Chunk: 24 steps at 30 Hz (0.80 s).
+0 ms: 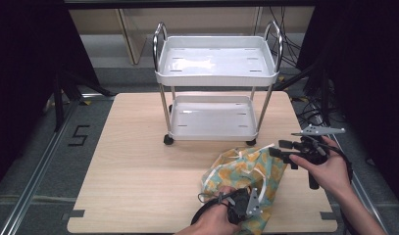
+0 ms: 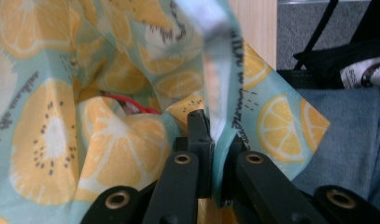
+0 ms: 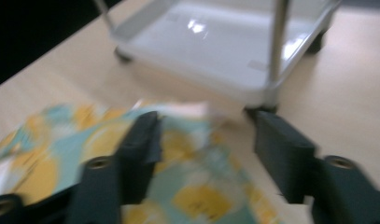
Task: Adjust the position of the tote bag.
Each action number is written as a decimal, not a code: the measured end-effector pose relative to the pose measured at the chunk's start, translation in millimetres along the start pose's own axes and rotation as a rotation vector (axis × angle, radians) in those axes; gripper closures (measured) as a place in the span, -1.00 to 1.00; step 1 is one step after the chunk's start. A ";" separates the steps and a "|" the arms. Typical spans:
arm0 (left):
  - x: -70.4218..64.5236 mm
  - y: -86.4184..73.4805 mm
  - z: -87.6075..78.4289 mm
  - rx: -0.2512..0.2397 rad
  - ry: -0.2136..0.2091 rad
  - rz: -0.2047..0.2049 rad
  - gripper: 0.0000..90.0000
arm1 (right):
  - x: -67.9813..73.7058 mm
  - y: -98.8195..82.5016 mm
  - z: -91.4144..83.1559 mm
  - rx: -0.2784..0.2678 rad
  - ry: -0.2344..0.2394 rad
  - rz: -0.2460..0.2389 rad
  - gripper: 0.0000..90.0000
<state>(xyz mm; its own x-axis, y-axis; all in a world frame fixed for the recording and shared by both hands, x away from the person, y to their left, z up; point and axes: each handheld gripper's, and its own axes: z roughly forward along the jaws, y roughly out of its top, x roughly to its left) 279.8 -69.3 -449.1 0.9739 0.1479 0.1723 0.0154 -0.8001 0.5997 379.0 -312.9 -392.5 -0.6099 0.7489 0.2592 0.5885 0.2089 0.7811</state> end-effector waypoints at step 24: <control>36.6 -48.5 -25.8 0.060 0.020 -0.136 0.37 | -2.8 -75.5 4.3 0.366 0.236 -0.193 0.95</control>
<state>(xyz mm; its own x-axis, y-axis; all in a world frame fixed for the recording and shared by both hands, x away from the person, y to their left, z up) 308.9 -10.1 -451.8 0.9573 0.2680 0.1086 0.1606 -0.8050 0.5711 338.6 -328.1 -454.7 -0.8052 0.5204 0.2842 0.5753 0.5695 0.5872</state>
